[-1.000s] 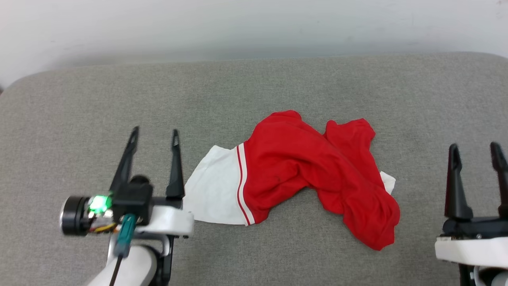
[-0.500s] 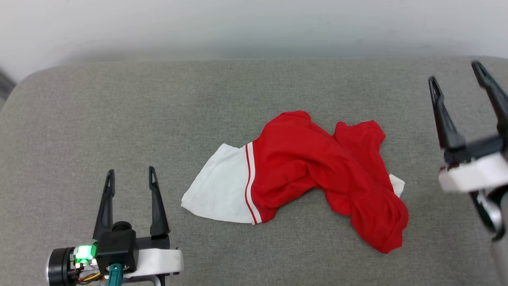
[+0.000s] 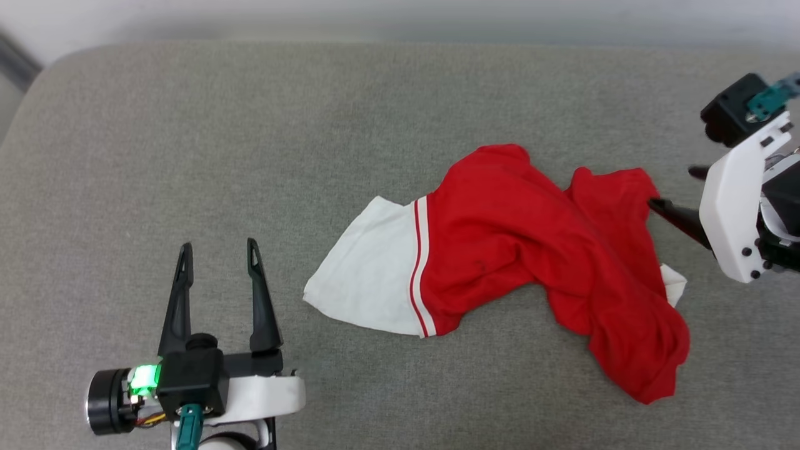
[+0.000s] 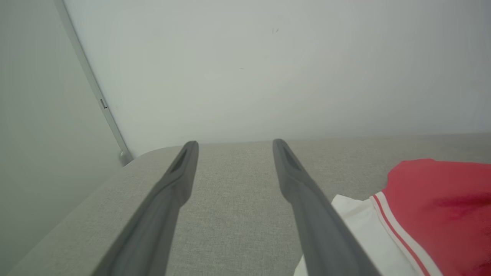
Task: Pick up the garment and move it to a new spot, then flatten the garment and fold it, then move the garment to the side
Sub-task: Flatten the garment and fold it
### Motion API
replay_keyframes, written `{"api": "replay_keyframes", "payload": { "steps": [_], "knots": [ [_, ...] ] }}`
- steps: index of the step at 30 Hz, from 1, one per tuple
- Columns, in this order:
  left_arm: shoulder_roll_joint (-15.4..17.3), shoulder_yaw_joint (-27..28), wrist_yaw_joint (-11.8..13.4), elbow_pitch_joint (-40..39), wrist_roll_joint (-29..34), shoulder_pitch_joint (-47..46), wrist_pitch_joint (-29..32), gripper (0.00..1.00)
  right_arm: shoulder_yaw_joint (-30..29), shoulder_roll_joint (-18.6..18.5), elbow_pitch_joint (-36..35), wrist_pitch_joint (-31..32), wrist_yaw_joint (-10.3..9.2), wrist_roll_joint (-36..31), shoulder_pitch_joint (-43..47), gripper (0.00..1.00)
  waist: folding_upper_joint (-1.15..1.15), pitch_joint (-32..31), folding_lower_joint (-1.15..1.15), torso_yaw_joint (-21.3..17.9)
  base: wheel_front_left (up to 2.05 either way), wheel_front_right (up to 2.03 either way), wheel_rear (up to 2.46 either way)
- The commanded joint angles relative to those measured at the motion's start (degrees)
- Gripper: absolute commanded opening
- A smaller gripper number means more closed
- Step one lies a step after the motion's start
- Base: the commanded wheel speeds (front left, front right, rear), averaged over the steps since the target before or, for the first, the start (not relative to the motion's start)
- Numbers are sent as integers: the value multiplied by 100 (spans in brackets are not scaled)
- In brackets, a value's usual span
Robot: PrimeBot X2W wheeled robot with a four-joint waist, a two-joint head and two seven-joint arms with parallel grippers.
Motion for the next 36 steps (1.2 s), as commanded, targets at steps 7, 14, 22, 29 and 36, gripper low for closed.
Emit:
{"api": "replay_keyframes", "payload": {
  "steps": [7, 14, 22, 29, 36],
  "knots": [
    [-333, 48, -309, -30, 199, -400, -14, 100, 915, -149, 477, 1323, -4, 553, -823, 100, 0, 639, 0, 290, 0, 0, 0],
    [-545, 95, -492, -56, 289, -637, -14, 100, 1615, 158, 1209, 1207, -4, 561, -1041, 100, 0, 1053, 0, 407, 0, 0, 0],
    [-664, 224, -616, 47, 327, -623, -14, 100, 2359, 273, 1693, 494, -4, 856, -643, 100, 0, 1034, 0, 412, 0, 0, 0],
    [-704, 379, -681, 85, 361, -435, -14, 100, 2062, -138, 1153, -610, -5, 1133, -1422, 0, 0, 689, 0, 270, 0, 0, 0],
    [-748, 397, -778, 18, 400, -405, -14, 100, 1799, -306, 751, -958, -4, 1142, -2388, 0, 0, 721, 0, 273, 0, 0, 0]
  ]
}}
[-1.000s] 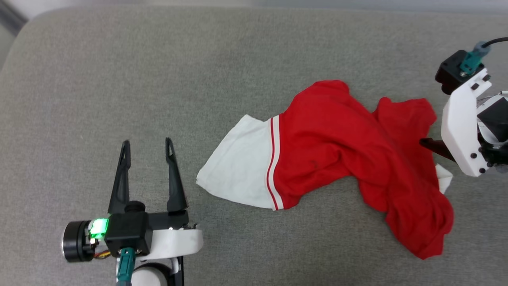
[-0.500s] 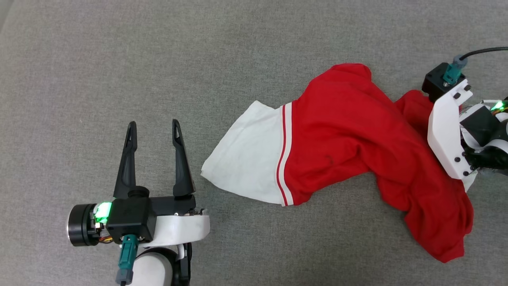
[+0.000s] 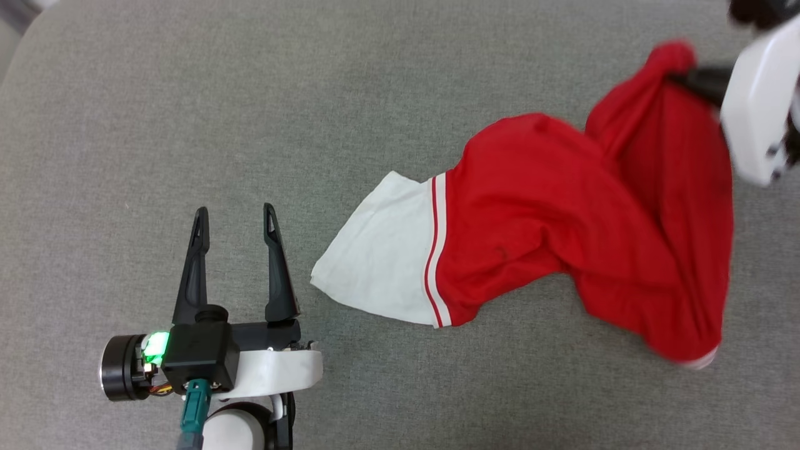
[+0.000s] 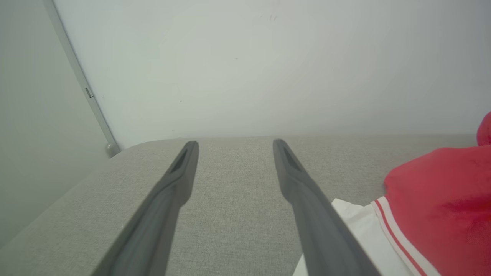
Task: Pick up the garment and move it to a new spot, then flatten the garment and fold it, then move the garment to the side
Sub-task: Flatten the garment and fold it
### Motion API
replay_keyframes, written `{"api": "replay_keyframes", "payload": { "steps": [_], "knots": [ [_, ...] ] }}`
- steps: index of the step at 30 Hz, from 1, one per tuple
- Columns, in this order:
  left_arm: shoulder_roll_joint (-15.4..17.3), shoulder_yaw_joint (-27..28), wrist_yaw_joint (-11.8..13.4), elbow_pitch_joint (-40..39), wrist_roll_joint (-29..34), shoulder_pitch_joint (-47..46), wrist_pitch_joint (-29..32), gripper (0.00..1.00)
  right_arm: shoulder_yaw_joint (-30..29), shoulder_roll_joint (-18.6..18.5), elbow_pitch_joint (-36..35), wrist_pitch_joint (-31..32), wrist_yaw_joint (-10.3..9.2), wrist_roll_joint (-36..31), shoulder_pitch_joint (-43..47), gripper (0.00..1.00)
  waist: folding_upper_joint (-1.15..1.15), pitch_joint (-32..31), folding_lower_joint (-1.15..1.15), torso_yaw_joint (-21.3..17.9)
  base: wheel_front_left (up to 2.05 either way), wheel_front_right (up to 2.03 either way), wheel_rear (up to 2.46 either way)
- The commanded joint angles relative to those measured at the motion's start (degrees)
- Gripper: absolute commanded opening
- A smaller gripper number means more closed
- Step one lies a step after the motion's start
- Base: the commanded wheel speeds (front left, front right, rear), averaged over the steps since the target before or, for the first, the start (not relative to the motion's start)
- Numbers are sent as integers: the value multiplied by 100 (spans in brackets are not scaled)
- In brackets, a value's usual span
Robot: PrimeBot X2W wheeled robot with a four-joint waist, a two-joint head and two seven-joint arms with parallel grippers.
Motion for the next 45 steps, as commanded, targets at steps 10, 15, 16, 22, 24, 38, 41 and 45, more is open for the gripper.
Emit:
{"api": "replay_keyframes", "payload": {
  "steps": [10, 15, 16, 22, 24, 38, 41, 45],
  "knots": [
    [-137, -285, -44, -104, -5, -393, -14, 100, 227, 699, 1593, -439, -3, -987, -1626, 0, 0, 801, -1, 569, 0, 0, 0],
    [-160, -379, -29, -112, -59, -542, -14, 100, 761, 851, 2221, -63, -4, -732, -1414, 0, 0, 1018, -1, 698, 0, 0, 0],
    [-158, -390, -28, -102, -69, -557, -14, 100, 882, 866, 2313, 25, -4, -676, -1343, 0, 0, 1047, -1, 714, 0, 0, 0],
    [-166, -444, -31, -63, -102, -653, -14, 100, 1337, 941, 2692, 279, -2, -331, -1023, 0, 0, 1146, -1, 744, 0, 0, 0],
    [-168, -455, -48, -36, -108, -667, -14, 100, 1474, 956, 2768, 224, -1, -272, -972, 0, 0, 1151, -1, 743, 0, 0, 0],
    [-167, -148, -77, 61, -18, -201, -14, 100, 1801, 51, 1459, -1109, -4, 125, -1421, 100, 0, 138, -1, 387, 0, 0, 0],
    [-168, -73, -73, 26, -1, -49, -14, 100, 1850, -397, 836, -992, -4, 349, -1436, 100, 0, -37, -1, 275, 0, 0, 0],
    [-168, 9, -84, 6, 27, 116, -14, 100, 1861, -955, 63, -490, -4, 862, -1299, 100, 0, -216, -1, 144, 0, 0, 0]
  ]
}}
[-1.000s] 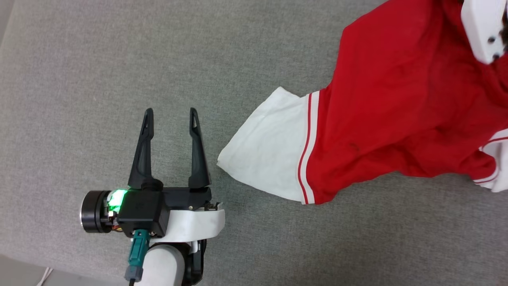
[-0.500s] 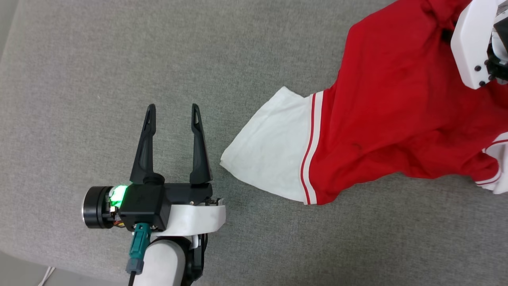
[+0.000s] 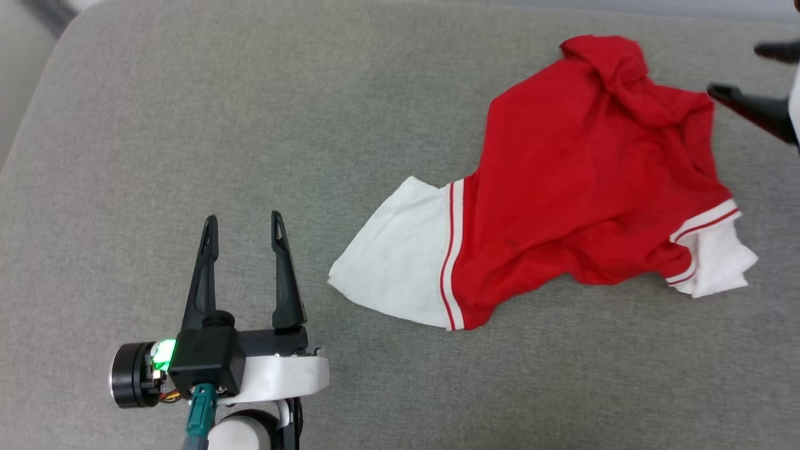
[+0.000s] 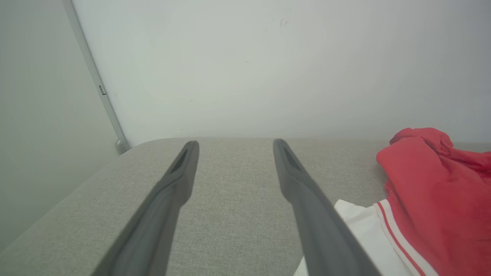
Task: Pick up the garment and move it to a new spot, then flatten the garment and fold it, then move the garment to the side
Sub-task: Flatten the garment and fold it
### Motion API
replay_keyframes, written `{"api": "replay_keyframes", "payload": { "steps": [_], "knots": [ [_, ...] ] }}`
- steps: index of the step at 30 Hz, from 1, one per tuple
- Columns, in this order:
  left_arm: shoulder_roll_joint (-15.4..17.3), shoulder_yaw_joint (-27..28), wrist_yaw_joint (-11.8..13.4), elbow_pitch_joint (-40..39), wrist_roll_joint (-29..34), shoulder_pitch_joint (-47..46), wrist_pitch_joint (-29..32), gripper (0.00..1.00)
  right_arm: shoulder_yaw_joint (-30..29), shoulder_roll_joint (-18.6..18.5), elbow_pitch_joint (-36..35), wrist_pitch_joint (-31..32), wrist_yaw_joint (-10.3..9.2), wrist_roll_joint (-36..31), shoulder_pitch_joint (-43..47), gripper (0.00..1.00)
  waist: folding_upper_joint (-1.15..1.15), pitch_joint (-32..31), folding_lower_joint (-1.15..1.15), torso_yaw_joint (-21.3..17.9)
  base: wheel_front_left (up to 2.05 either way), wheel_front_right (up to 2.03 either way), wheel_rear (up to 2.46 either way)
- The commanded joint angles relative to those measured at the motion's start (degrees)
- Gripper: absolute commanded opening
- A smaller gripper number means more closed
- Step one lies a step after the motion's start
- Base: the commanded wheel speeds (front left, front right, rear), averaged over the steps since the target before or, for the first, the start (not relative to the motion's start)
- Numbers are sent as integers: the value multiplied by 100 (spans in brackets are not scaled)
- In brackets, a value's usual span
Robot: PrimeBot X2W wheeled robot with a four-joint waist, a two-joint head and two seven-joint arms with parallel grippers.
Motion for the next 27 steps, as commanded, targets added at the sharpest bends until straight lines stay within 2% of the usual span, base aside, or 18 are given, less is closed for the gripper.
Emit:
{"api": "replay_keyframes", "payload": {
  "steps": [1, 7, 12, 19, 27],
  "knots": [
    [-5, 40, -21, -24, 42, 94, -14, 100, 38, -218, -278, 278, -4, 168, 117, 100, 0, -157, 0, -149, 0, 0, 0],
    [-6, 120, -35, -60, 56, 222, -14, 100, 115, -952, -1121, 1369, -4, 755, 426, 100, 0, -269, 0, -264, 0, 0, 0],
    [-5, 92, -52, -82, 41, 184, -14, 100, 141, -1134, -1280, 1730, -4, 1101, 879, 100, 0, -213, 0, -267, 0, 0, 0],
    [-6, 14, -58, -94, 29, 39, -14, 100, 184, -764, -838, 1716, -4, 1054, 1583, 100, 0, 19, 0, -103, 0, 0, 0],
    [-7, 24, -46, -67, -1, -55, -14, 100, 265, -104, -97, 1493, -6, 704, 2251, 100, 0, 257, 0, 34, 0, 0, 0]
  ]
}}
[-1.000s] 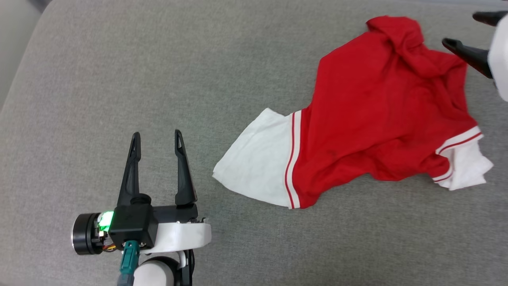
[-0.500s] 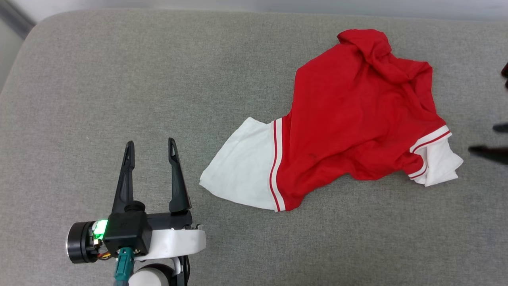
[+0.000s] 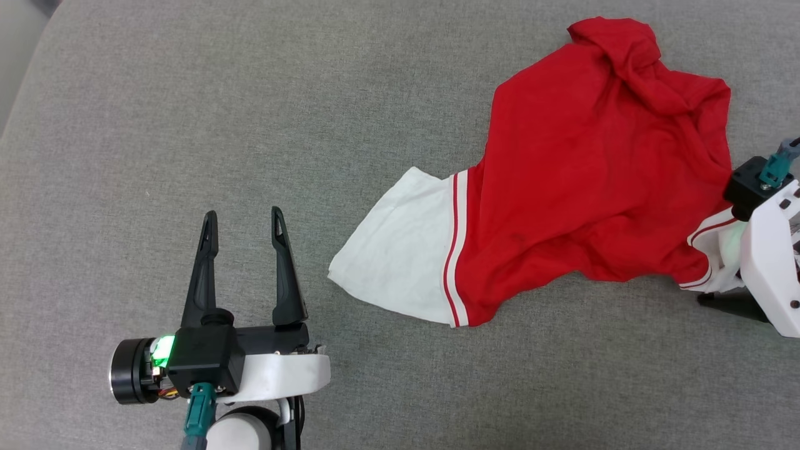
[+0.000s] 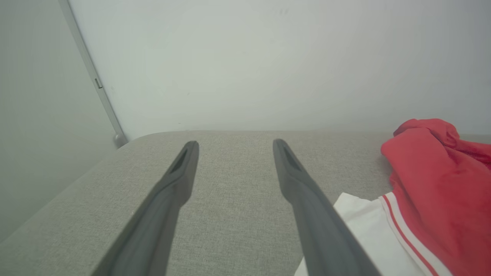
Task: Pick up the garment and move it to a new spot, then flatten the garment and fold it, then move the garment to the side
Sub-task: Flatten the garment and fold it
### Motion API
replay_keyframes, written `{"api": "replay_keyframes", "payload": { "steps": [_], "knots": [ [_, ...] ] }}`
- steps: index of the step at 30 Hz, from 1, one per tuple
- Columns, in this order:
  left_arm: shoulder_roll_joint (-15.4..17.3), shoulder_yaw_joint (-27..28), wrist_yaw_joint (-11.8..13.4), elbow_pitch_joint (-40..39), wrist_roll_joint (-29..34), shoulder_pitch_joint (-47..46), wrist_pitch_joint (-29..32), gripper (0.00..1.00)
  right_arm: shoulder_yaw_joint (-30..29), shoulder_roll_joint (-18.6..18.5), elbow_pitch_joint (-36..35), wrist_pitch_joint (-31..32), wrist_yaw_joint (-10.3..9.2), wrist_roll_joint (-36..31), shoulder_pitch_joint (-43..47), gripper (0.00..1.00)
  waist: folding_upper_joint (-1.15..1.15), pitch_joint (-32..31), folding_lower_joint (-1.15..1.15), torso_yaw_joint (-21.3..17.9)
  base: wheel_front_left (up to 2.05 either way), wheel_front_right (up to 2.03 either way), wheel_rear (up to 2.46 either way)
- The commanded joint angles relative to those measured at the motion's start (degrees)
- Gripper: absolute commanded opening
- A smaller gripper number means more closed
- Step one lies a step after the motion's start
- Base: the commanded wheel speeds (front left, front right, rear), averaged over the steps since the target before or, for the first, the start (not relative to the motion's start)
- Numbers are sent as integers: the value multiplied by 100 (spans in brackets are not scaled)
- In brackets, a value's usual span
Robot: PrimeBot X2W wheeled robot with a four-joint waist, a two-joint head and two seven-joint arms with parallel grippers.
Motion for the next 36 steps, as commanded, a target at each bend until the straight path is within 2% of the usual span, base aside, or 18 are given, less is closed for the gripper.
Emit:
{"api": "replay_keyframes", "payload": {
  "steps": [1, 4, 5, 6, 10, 16, 23, 25, 28, 32, 36],
  "knots": [
    [-7, 7, 1, 7, 0, -70, -14, 100, 118, 265, 201, -139, -8, -148, 312, 100, 0, 50, 0, 29, 0, 0, 0],
    [-7, 19, 5, 30, 4, -86, -14, 100, 99, 418, 393, -376, -10, -310, 397, 100, 0, 48, 0, 20, 0, 0, 0],
    [-7, 28, 9, 45, 13, -72, -14, 100, 82, 453, 442, -456, -13, -356, 403, 30, 0, 19, 0, 1, 0, 0, 0],
    [-7, 40, 13, 59, 26, -41, -14, 100, 58, 473, 465, -525, -16, -363, 403, 0, 0, -21, 0, -26, 0, 0, 0],
    [-6, 52, -43, 123, 61, 96, -14, 100, -70, 449, 324, -717, -2, -239, 405, 0, 0, -283, 0, -164, 0, 0, 0],
    [-6, 110, -102, 176, 69, 260, -14, 100, -295, 39, -363, -876, -4, 43, 426, 0, 0, -721, 0, -385, 0, 0, 0],
    [19, 194, -165, 161, 110, 502, -14, 100, -433, -893, -1535, -928, -4, 568, 1011, 0, 0, -1000, 0, -551, 0, 0, 0],
    [28, 199, -175, 158, 117, 521, -14, 100, -442, -1041, -1658, -952, -4, 657, 1131, 0, 0, -1013, 0, -556, 0, 0, 0],
    [53, 225, -221, 152, 115, 587, -14, 100, -448, -1489, -1878, -1107, -4, 853, 1524, 0, 0, -1027, 0, -545, 0, 0, 0],
    [51, 231, -244, 142, 128, 581, -14, 100, -370, -1762, -1600, -1331, -4, 898, 2001, 0, 0, -969, 0, -496, 0, 0, 0],
    [39, 161, -281, 174, 135, 502, -14, 100, -313, -1504, -867, -1569, -4, 1046, 2427, 0, 0, -898, 0, -385, 0, 0, 0]
  ]
}}
